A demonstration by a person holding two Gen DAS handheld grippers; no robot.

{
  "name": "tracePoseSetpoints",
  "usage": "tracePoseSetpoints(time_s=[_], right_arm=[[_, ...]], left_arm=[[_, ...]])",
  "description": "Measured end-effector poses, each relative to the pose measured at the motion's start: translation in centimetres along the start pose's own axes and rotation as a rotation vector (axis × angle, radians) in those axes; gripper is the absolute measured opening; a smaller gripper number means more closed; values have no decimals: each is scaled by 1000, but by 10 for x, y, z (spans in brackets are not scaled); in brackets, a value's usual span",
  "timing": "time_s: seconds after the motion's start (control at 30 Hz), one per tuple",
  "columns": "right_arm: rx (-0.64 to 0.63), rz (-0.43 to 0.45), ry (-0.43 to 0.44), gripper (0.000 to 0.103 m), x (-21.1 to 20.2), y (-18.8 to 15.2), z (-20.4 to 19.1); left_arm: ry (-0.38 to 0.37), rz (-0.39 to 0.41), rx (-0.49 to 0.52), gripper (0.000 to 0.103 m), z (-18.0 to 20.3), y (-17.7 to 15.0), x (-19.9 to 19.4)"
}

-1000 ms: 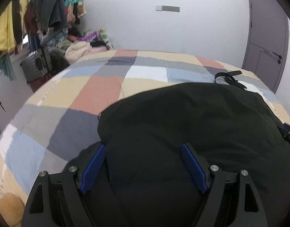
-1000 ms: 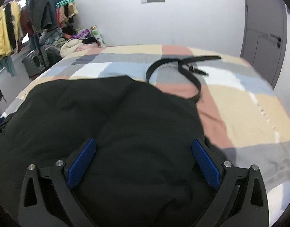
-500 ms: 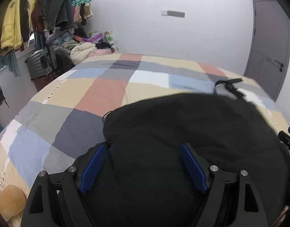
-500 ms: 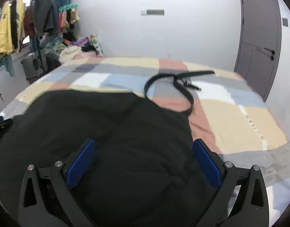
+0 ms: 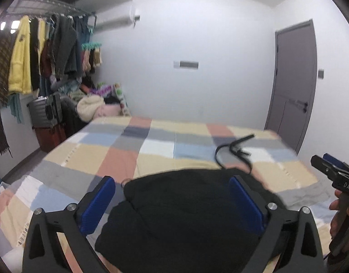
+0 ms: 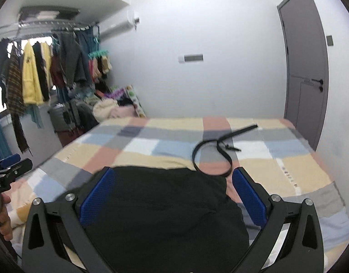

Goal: Fold large clothes

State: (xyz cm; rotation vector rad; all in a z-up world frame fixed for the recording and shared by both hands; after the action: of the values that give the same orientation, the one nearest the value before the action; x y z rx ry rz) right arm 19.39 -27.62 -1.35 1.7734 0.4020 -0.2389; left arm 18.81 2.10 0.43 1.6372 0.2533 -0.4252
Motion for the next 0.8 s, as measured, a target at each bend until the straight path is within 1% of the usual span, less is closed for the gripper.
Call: tracePoseSetpoints(time_s=[0.07, 0.17, 0.33, 0.43, 0.53, 0.63, 0.8], right_arm=[[8, 34, 28, 103, -29, 12, -9], [10, 74, 47, 103, -62, 22, -18], [-16, 114, 67, 103, -105, 27, -33], [-22, 135, 77, 103, -126, 23, -40], [-23, 135, 90, 103, -138, 16, -47], [-42, 130, 100, 103, -148, 5, -55], [-73, 128, 81, 103, -162, -19, -63]], left_arm=[[8, 29, 0, 102, 1, 10, -25], [21, 55, -4, 102, 2, 19, -58], [24, 89, -2, 102, 7, 23, -103], [40, 99, 9, 102, 10, 20, -123], [39, 97, -2, 102, 13, 11, -138], [37, 89, -18, 102, 15, 2, -145], [28, 65, -29, 102, 21, -16, -154]])
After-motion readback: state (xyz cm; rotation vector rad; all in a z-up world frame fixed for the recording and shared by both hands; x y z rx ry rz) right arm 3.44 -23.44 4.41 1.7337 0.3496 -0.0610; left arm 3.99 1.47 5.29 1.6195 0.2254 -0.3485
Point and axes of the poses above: each gripper's, at about its wrist camera, not at the fingertips, and x roughly the way its jaws point, z to its right, y to its top, the point moved 6 cm from there along x, roughly the way its jaws point, and after that the axes turned 8 degrees about x, right-handed, at the moved point
